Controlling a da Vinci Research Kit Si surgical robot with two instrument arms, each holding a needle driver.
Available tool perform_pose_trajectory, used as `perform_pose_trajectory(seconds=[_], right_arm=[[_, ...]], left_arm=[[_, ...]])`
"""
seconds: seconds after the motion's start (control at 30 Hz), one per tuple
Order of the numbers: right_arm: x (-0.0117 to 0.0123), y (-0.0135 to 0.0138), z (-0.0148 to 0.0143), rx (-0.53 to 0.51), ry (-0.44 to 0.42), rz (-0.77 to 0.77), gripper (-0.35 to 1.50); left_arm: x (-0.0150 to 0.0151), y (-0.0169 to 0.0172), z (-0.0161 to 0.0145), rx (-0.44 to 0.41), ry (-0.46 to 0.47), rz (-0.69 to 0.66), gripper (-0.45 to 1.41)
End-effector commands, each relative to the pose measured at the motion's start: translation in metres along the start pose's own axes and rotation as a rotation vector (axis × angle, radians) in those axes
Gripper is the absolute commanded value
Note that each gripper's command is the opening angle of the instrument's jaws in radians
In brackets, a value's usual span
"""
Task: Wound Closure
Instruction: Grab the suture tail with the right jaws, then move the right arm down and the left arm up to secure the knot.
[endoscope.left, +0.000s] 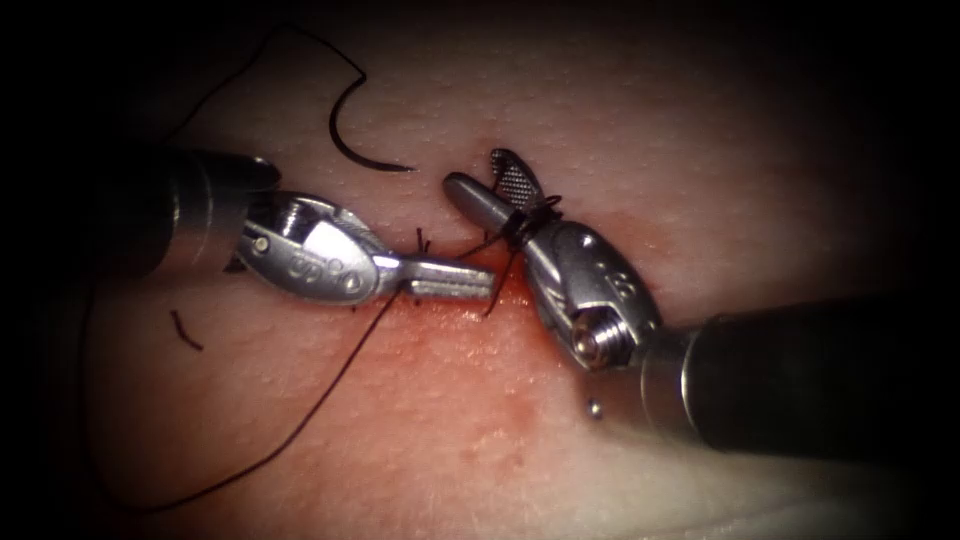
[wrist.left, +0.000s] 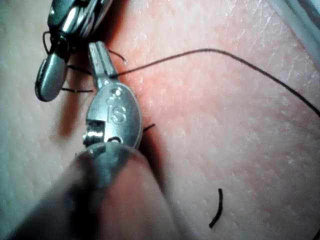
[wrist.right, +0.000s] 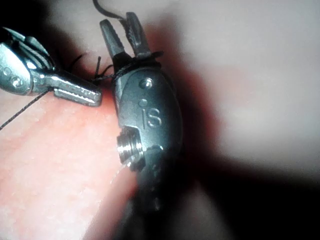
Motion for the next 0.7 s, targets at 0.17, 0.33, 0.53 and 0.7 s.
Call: perform_pose_trajectory(seconds=[0.17,0.33,0.53,0.7], right_arm=[[-0.0012,-0.0011,-0.0008,0.010,0.014,0.002,-0.35],[-0.0023,-0.0020,-0.0037,0.004,0.023,-0.040,-0.35],[-0.0045,-0.0024,-0.0064,-0.005,0.014,-0.090,-0.35],[-0.0055,-0.0023,-0.0072,-0.008,-0.007,-0.114,-0.35]], left_arm=[[-0.0011,-0.0002,0.0000,0.005,-0.011,0.001,-0.45],[-0.0010,-0.0020,-0.0017,0.013,-0.023,-0.019,-0.45],[-0.0010,-0.0070,-0.0028,0.041,-0.054,-0.013,-0.45],[-0.0021,-0.0118,-0.0013,0.054,-0.083,-0.028,-0.45]])
